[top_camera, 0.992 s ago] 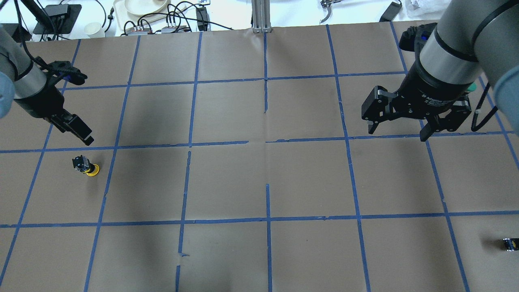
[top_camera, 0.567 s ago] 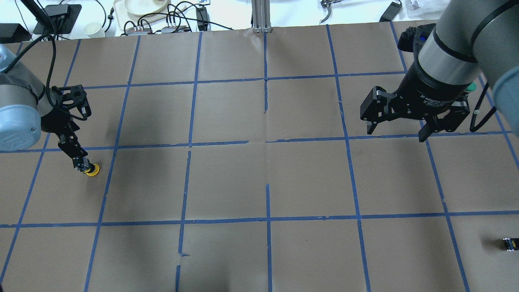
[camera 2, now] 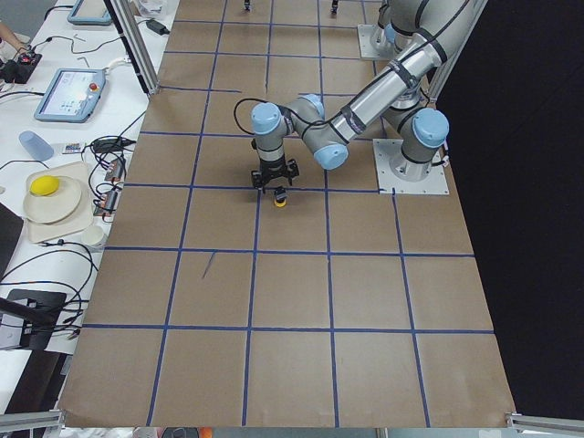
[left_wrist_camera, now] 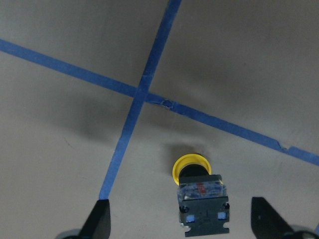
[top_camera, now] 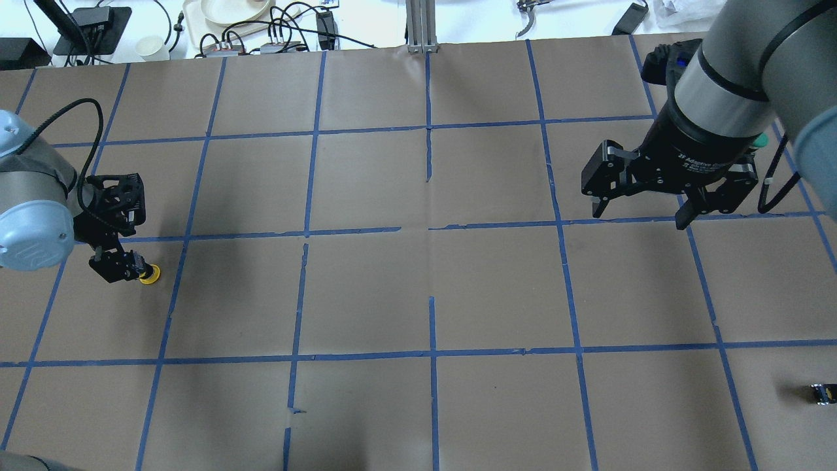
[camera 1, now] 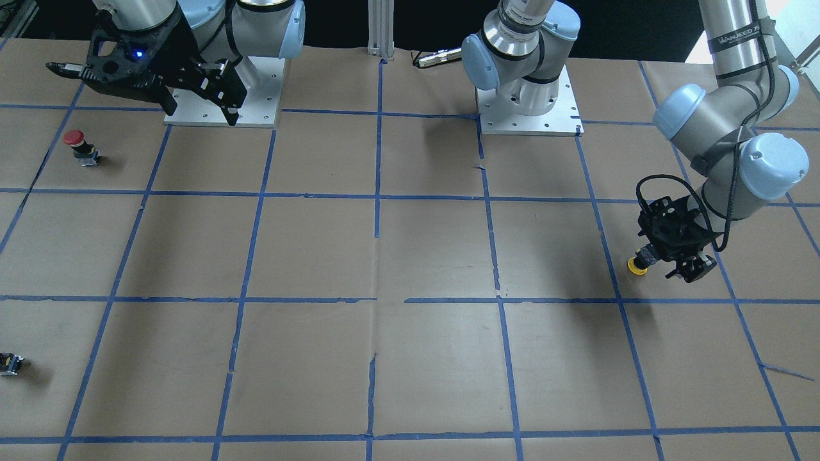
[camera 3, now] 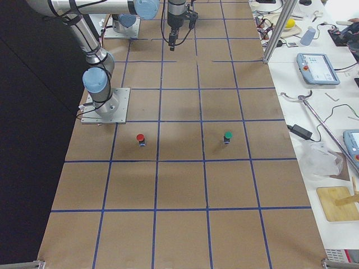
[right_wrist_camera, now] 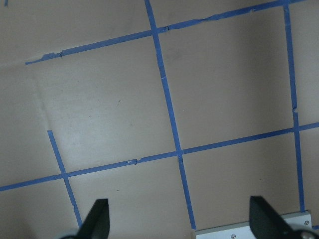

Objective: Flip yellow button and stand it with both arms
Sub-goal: 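Close the left gripper on the yellow button's base and lift it, then carry the button toward the right gripper while the right gripper approaches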

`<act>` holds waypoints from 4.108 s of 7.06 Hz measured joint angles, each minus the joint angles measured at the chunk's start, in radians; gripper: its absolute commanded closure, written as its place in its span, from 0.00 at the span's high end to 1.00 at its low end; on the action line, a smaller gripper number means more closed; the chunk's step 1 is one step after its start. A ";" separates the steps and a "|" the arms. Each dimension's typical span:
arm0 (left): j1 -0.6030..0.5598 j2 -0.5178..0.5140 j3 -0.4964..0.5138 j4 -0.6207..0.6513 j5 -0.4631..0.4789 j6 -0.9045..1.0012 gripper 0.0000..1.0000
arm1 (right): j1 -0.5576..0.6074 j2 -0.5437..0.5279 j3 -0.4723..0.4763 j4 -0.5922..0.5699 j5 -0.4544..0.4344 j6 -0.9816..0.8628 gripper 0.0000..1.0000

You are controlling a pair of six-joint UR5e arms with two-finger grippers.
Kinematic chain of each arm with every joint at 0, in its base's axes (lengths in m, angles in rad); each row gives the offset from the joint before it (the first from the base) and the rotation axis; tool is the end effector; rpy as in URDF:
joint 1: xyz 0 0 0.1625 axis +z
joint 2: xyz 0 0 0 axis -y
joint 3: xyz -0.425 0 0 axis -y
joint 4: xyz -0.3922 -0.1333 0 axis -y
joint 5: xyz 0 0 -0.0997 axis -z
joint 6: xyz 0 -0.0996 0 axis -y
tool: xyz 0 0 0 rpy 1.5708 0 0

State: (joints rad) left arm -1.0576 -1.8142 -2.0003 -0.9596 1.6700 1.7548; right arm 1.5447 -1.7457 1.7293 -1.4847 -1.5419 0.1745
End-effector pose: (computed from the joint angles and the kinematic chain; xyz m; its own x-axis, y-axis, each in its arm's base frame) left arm 0.1392 -0.4984 0.2255 -0.3226 0.9433 0.0787 0.9449 0.3160 0.0859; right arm 0.1254 -0.4141 0.4812 -0.9795 0.2008 -0.0163 0.1991 0.9772 0.0736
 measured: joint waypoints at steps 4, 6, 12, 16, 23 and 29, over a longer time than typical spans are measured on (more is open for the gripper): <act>0.002 -0.008 -0.009 0.004 0.028 0.024 0.82 | 0.000 -0.001 0.006 -0.001 0.002 0.002 1.00; 0.020 -0.006 -0.014 0.008 0.027 0.027 0.43 | 0.000 -0.003 0.015 -0.003 0.001 0.002 1.00; 0.052 0.015 0.001 -0.045 -0.076 0.013 0.18 | -0.004 -0.001 0.013 -0.007 0.004 0.003 1.00; 0.040 -0.019 -0.034 -0.321 -0.614 -0.042 0.17 | -0.046 0.017 -0.012 -0.007 0.167 0.032 1.00; -0.341 -0.050 -0.148 -0.747 -1.599 -0.143 0.17 | -0.204 0.130 -0.031 0.039 0.718 0.170 1.00; -0.817 -0.052 -0.132 -0.736 -2.346 -0.163 0.17 | -0.207 0.173 0.003 0.050 0.699 0.208 1.00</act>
State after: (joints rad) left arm -1.8748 -1.8664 -2.1325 -1.6953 -0.6763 1.5916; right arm 1.3374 -1.5728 1.7325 -1.4347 -0.8430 0.3823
